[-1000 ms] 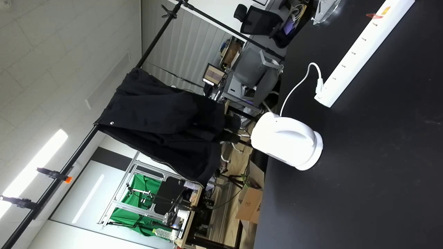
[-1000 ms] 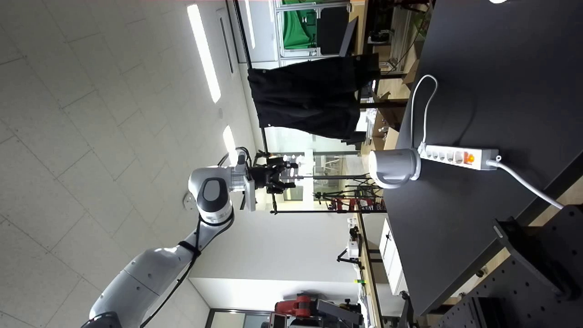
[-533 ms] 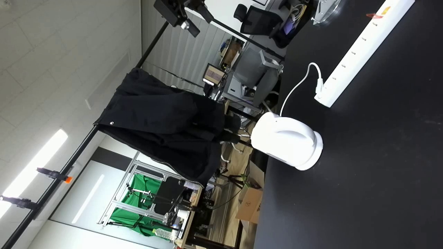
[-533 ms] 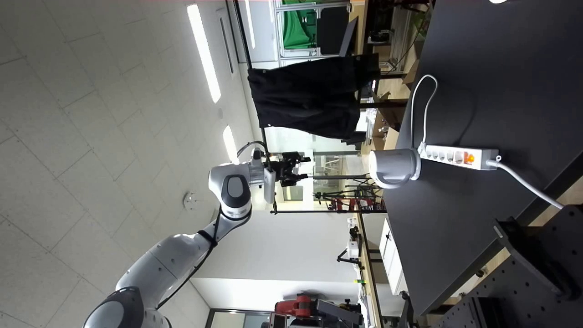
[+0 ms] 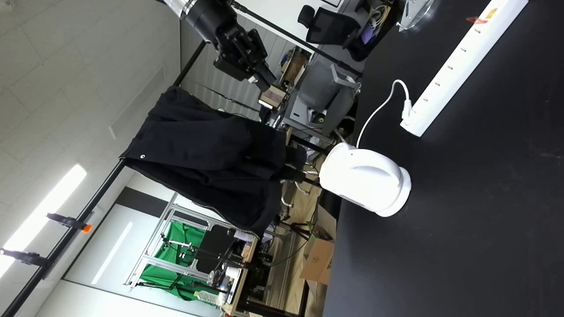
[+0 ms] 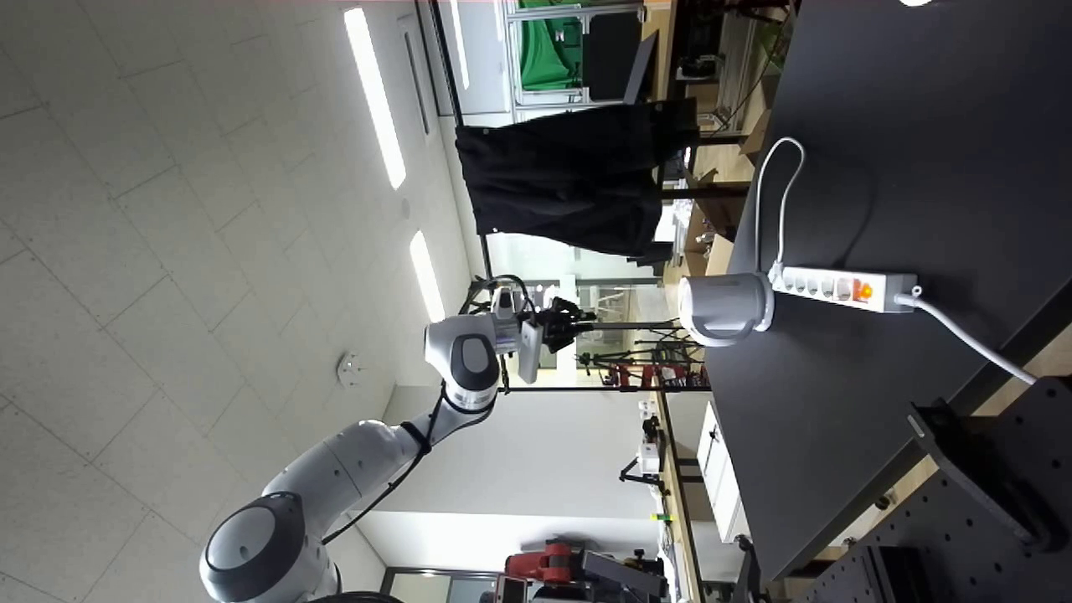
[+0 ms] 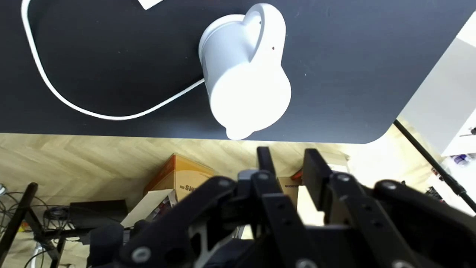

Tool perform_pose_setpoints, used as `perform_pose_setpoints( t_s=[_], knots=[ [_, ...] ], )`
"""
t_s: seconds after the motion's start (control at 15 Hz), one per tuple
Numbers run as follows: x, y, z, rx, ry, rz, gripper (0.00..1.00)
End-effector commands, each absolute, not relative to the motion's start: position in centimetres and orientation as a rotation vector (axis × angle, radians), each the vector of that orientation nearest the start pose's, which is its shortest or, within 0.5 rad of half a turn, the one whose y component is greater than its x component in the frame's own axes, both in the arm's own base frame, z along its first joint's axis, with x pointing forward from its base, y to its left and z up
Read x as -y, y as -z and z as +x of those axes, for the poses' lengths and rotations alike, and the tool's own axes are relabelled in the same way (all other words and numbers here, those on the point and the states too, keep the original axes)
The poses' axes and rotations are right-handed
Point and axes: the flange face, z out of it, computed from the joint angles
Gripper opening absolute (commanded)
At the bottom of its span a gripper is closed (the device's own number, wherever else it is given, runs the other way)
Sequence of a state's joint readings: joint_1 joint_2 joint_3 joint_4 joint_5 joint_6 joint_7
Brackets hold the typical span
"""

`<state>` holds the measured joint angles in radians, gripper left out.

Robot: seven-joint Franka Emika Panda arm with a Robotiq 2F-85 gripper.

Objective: Turn on the electric kettle

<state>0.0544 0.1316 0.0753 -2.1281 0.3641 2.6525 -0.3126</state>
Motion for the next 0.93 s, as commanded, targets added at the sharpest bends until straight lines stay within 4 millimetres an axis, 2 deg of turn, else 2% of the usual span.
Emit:
perform_pose_setpoints(
  t_s=[0.0,0.13,0.2,0.8,0.87],
  knots=[
    [-7.3,-38.2,59.1,0.235,0.580,-2.877,0.23],
    [-7.9,-37.1,59.5,0.246,0.554,-2.886,0.09],
    [-7.9,-36.9,59.6,0.246,0.551,-2.887,0.05],
    [-7.8,-37.2,59.9,0.244,0.561,-2.885,0.04],
    [-8.0,-36.8,60.1,0.250,0.567,-2.890,0.01]
  ],
)
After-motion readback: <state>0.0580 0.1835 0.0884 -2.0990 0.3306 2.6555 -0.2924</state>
